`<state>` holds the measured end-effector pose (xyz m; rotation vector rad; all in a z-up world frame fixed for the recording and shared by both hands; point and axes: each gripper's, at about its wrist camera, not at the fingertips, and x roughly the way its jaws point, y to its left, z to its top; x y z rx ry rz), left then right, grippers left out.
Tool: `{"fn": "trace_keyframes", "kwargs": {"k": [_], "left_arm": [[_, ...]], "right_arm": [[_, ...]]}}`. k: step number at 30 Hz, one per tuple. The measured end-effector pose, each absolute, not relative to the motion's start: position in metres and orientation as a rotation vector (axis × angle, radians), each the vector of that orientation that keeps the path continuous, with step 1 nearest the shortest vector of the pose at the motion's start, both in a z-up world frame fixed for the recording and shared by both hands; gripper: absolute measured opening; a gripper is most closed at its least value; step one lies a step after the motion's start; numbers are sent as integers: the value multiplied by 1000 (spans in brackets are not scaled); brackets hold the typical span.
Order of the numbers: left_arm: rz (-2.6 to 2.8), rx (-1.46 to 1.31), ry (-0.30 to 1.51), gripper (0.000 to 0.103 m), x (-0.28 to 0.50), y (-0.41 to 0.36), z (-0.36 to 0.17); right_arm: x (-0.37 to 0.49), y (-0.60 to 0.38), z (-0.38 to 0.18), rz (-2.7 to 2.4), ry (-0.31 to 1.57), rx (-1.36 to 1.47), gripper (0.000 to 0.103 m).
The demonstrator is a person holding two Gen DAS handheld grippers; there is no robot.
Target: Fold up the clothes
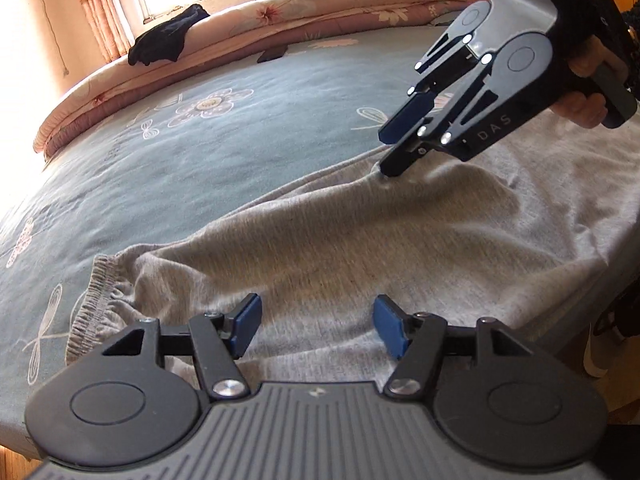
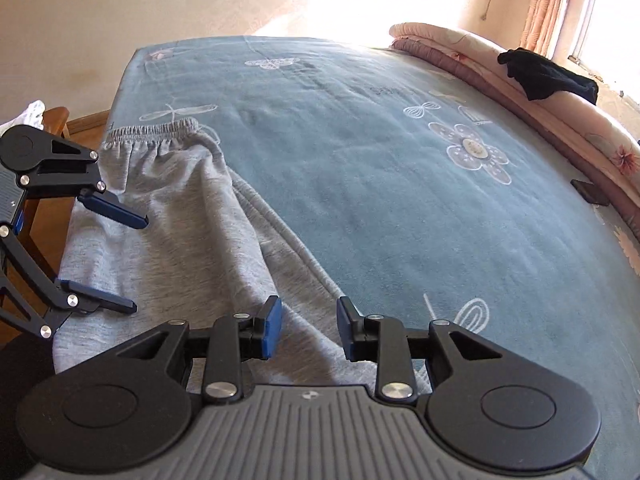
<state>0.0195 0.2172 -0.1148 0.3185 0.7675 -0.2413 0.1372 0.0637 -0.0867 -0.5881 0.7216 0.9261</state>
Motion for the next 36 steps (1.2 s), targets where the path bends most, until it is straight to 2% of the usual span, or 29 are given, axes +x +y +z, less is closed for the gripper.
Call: {"fn": "trace_keyframes", "kwargs": {"k": [6, 10, 15, 16, 17, 19, 21, 25, 29, 34, 36], "left_arm": [[-245, 288, 762, 64, 16, 226, -114], [-255, 283, 752, 64, 20, 224, -114], [-261, 273, 741, 64, 20, 226, -114], [-261, 272, 739, 64, 20, 227, -115], [-261, 270, 738, 64, 20, 227, -115], [-263, 265, 738, 64, 21, 228, -115], [-267, 260, 738, 64, 21, 229, -115], [-263, 245, 757, 64, 23, 230, -116], [-252, 246, 767, 64, 17, 233, -113], [-209, 215, 712, 64, 7, 242, -96], [-203, 198, 695, 65, 5, 244, -90]], "right_arm": [[115, 66, -90, 997, 672, -742, 35], [127, 70, -72, 1015, 636, -707, 45], [151, 82, -89, 1037, 751, -702, 45], [152, 84, -95, 1042, 777, -721, 43], [154, 84, -98, 1051, 785, -715, 34], [157, 83, -94, 1070, 799, -671, 6], [158, 84, -88, 1028, 729, -676, 6], [179, 91, -91, 971, 745, -603, 5], [184, 93, -91, 926, 768, -571, 12], [164, 69, -59, 904, 707, -544, 12], [156, 56, -53, 884, 713, -560, 18]]}}
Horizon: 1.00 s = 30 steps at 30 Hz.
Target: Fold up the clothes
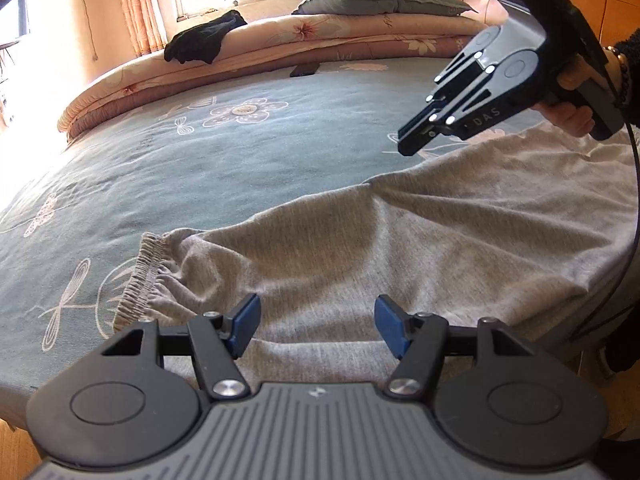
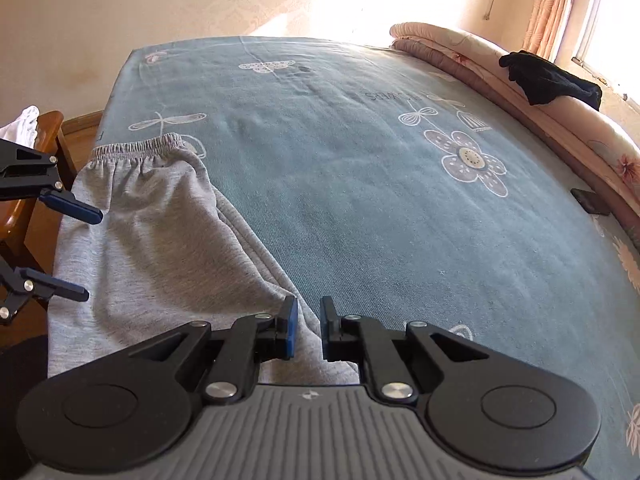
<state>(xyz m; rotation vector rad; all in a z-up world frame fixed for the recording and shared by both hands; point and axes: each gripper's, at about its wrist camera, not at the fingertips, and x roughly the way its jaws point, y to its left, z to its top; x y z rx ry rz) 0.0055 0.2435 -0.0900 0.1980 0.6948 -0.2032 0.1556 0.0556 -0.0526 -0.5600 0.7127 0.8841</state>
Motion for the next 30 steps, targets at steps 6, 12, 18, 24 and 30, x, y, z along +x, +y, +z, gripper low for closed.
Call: {"fn": "trace_keyframes", "kwargs": {"k": [6, 12, 18, 24, 30], "left_arm": [[-268, 272, 688, 69, 11, 216, -92], [-303, 283, 753, 69, 25, 202, -110], [-318, 227, 839, 69, 20, 207, -117], [-314, 241, 864, 69, 8, 213, -108], [-350, 288, 760, 72, 19, 202, -86]], "right_arm": [[139, 2, -62, 801, 819, -508, 24], [147, -25, -86, 704, 865, -371, 24], [179, -11, -95, 727, 888, -231, 30], [201, 9, -104, 606, 824, -279, 46], [168, 13, -79, 725, 787, -281, 46]]}}
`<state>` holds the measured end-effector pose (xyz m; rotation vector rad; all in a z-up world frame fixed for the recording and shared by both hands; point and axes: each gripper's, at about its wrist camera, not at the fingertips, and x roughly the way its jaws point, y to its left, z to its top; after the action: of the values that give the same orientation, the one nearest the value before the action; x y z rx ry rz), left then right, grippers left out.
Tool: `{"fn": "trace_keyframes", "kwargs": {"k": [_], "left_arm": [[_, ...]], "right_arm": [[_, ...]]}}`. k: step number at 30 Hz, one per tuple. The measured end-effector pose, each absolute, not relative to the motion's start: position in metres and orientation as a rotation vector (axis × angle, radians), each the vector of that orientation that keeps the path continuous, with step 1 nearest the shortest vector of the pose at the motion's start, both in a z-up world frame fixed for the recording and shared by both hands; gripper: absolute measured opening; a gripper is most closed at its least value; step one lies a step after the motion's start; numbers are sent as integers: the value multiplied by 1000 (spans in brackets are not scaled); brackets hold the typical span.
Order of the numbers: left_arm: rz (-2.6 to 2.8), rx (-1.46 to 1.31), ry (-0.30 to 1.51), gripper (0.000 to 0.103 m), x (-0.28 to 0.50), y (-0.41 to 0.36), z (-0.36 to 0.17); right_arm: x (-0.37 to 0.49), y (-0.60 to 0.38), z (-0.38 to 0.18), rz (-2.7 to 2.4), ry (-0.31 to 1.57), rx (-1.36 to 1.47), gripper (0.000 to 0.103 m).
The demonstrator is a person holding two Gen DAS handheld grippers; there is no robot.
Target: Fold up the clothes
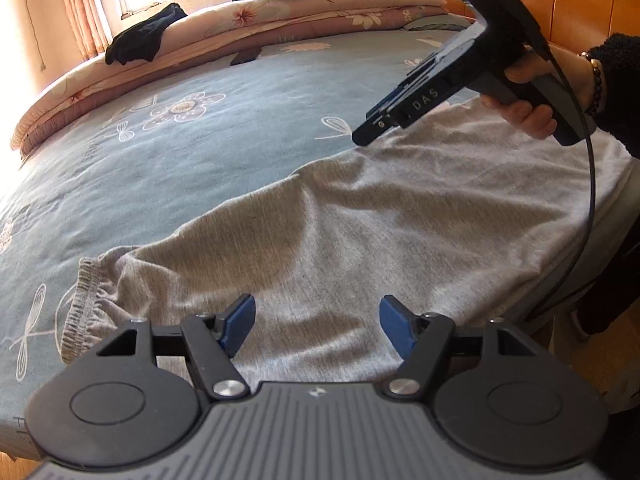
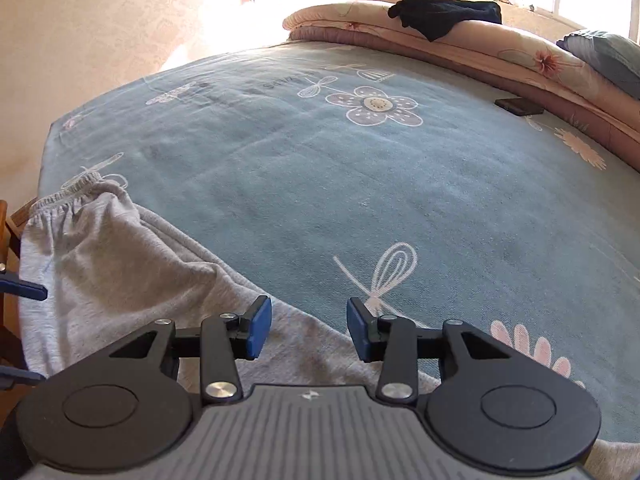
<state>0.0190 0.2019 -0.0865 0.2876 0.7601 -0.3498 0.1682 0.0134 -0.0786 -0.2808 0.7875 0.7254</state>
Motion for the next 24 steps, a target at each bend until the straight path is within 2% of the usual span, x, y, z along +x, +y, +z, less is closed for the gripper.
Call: {"fn": "trace_keyframes", "kwargs": {"k": [8, 14, 24], "left_arm": [[-374, 234, 866, 72, 58, 190, -117], [-333, 256, 886, 76, 37, 200, -113], [-387, 374, 725, 76, 6, 155, -77]], "right_arm": [[162, 40, -102, 739, 849, -346, 49], [170, 34, -91, 667, 828, -325, 52], [80, -57, -55, 723, 749, -422, 53]]}}
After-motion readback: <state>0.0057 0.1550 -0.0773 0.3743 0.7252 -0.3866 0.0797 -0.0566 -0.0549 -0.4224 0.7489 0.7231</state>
